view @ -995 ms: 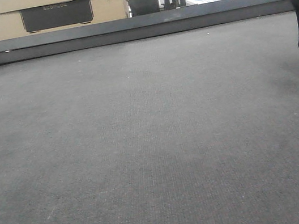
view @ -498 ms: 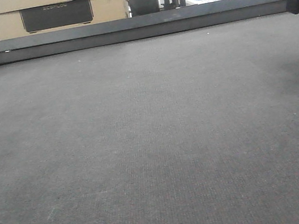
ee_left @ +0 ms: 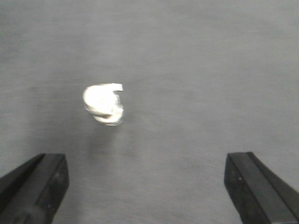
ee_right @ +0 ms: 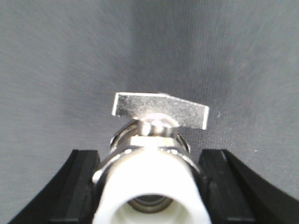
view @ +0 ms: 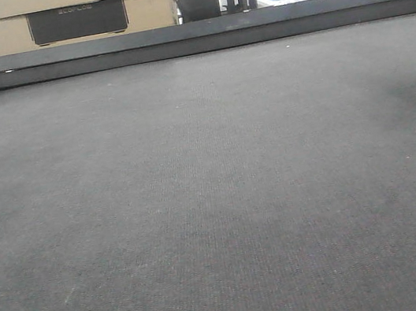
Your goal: Place valve from conveyor to right shelf box
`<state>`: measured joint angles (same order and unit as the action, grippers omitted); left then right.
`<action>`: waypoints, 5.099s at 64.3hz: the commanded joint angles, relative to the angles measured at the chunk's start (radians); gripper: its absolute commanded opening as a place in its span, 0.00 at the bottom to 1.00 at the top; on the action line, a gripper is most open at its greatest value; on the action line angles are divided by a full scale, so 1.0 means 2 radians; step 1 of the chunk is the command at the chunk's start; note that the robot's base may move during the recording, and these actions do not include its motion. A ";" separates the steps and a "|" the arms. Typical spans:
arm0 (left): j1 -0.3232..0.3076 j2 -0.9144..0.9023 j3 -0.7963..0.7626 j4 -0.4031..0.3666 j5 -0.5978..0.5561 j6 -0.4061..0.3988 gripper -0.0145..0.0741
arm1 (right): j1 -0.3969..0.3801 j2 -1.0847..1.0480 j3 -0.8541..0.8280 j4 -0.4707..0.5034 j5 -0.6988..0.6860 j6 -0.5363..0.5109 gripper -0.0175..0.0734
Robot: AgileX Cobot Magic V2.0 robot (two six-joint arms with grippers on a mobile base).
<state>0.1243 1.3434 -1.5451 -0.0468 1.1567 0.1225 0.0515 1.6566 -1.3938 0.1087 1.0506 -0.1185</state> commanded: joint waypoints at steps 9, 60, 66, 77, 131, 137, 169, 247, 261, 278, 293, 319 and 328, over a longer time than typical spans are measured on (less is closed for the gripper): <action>0.028 0.123 -0.105 0.002 0.032 0.032 0.83 | 0.015 -0.082 -0.005 0.016 -0.013 -0.003 0.02; 0.028 0.351 -0.152 0.002 0.032 0.054 0.83 | 0.060 -0.144 -0.005 0.027 -0.009 -0.003 0.02; 0.028 0.351 -0.152 0.002 0.032 0.054 0.83 | 0.060 -0.144 -0.005 0.027 -0.011 -0.003 0.02; 0.028 0.351 -0.152 0.002 0.032 0.054 0.83 | 0.060 -0.144 -0.005 0.027 -0.012 -0.003 0.02; 0.017 0.292 -0.152 -0.013 0.032 0.052 0.04 | 0.060 -0.144 -0.005 0.027 -0.021 -0.003 0.02; 0.002 0.252 -0.152 -0.012 0.032 0.041 0.04 | 0.060 -0.144 -0.005 0.024 -0.028 -0.003 0.02; -0.054 0.107 -0.022 -0.012 0.018 -0.014 0.04 | 0.025 -0.159 0.091 -0.003 -0.092 0.011 0.02; -0.054 -0.180 0.114 -0.010 -0.202 -0.015 0.04 | 0.025 -0.361 0.115 0.000 -0.253 0.011 0.02; -0.054 -0.179 0.114 -0.010 -0.207 -0.015 0.04 | 0.025 -0.360 0.115 0.000 -0.255 0.011 0.02; -0.054 -0.179 0.114 -0.010 -0.211 -0.015 0.04 | 0.025 -0.360 0.115 0.000 -0.255 0.011 0.02; -0.054 -0.179 0.114 -0.010 -0.211 -0.015 0.04 | 0.025 -0.360 0.115 0.000 -0.255 0.011 0.02; -0.054 -0.179 0.114 -0.010 -0.211 -0.015 0.04 | 0.025 -0.360 0.115 0.000 -0.255 0.011 0.02; -0.054 -0.179 0.114 -0.010 -0.211 -0.015 0.04 | 0.025 -0.360 0.115 0.000 -0.255 0.011 0.02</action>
<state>0.0216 0.9909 -1.3088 -0.0602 0.7936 0.0979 0.1053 0.9444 -1.1548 0.1109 0.6261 -0.0937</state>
